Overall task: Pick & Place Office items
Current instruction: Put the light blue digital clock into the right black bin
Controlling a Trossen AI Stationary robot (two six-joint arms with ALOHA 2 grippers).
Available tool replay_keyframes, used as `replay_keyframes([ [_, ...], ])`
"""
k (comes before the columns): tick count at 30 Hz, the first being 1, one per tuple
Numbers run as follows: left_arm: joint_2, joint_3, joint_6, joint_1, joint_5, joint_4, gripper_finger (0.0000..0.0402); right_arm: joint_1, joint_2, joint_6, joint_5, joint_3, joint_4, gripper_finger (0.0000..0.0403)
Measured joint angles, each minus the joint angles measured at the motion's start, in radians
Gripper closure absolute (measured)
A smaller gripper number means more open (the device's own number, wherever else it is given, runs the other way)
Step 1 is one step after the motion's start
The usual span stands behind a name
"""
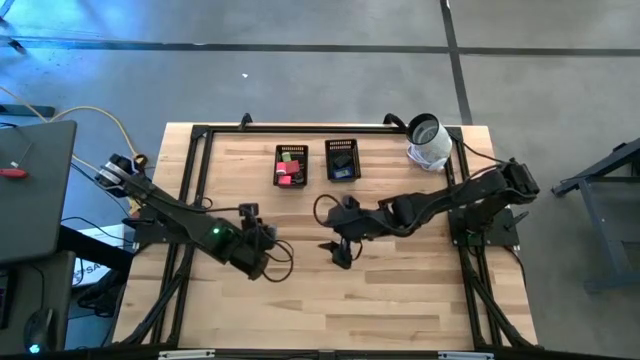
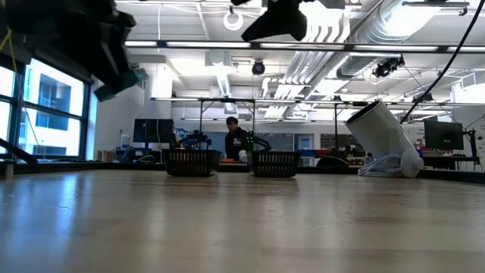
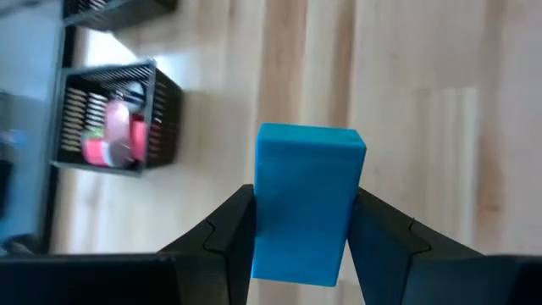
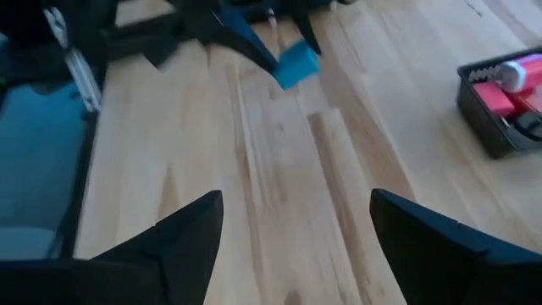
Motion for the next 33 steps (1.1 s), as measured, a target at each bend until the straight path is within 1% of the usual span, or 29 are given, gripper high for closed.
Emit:
replay_keyframes([
  [5, 0.066, 0.046, 0.089, 0.041, -0.066, 0.003, 0.0261, -0.023, 0.0, -0.004, -0.015, 0.0, 0.045, 0.0117],
  [8, 0.096, 0.083, 0.131, 0.043, -0.155, 0.001, 0.0261, -0.041, 0.0, -0.002, -0.014, 0.0, 0.05, 0.0117],
  [13, 0.107, 0.154, 0.182, 0.04, -0.273, 0.005, 0.0261, -0.062, 0.0, -0.002, 0.015, 0.0, 0.086, 0.0117],
  [17, 0.108, 0.197, 0.222, 0.023, -0.349, 0.015, 0.0261, -0.059, 0.0, -0.026, 0.012, 0.0, 0.141, 0.0117],
  [21, 0.108, 0.202, 0.281, 0.005, -0.405, 0.065, 0.0261, -0.06, 0.0, -0.047, 0.014, 0.0, 0.19, 0.0117],
  [24, 0.112, 0.202, 0.327, -0.004, -0.418, 0.123, 0.0261, -0.064, 0.0, -0.061, 0.014, 0.0, 0.222, 0.0117],
  [29, 0.12, 0.202, 0.421, -0.004, -0.491, 0.207, 0.0261, -0.073, 0.0, -0.062, 0.007, 0.0, 0.247, 0.0117],
  [33, 0.121, 0.202, 0.478, -0.004, -0.504, 0.255, 0.0261, -0.083, 0.0, -0.063, 0.007, 0.0, 0.259, 0.0117],
])
